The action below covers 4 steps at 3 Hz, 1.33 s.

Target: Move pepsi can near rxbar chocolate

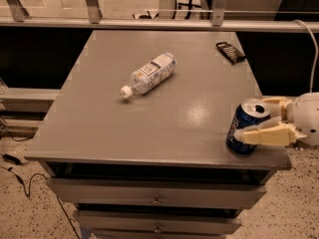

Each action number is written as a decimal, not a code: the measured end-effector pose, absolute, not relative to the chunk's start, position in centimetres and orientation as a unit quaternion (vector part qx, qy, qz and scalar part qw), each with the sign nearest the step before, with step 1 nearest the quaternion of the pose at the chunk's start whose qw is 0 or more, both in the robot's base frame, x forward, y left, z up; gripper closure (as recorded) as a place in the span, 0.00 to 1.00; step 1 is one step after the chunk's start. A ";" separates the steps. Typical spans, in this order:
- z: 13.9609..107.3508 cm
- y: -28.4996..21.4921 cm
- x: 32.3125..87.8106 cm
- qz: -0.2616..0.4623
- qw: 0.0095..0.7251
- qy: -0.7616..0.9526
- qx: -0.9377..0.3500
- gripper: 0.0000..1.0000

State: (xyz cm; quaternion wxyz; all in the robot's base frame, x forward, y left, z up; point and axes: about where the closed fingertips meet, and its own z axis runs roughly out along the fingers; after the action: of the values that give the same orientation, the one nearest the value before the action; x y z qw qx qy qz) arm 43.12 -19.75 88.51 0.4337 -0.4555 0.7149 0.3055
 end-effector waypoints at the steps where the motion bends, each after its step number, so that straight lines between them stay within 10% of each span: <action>1: 88.4 -19.1 42.9 0.316 0.431 0.712 -0.455 0.72; 2: 89.4 -19.0 44.0 0.311 0.435 0.705 -0.465 0.95; 4: 95.0 -18.5 50.3 0.274 0.447 0.690 -0.500 1.00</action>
Offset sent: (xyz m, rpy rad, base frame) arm 0.0252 0.0033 0.0268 -0.0037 -0.0548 0.0319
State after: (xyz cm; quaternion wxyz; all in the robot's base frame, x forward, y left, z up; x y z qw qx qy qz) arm 50.32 -18.52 95.02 0.4465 -0.4997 0.6898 0.2739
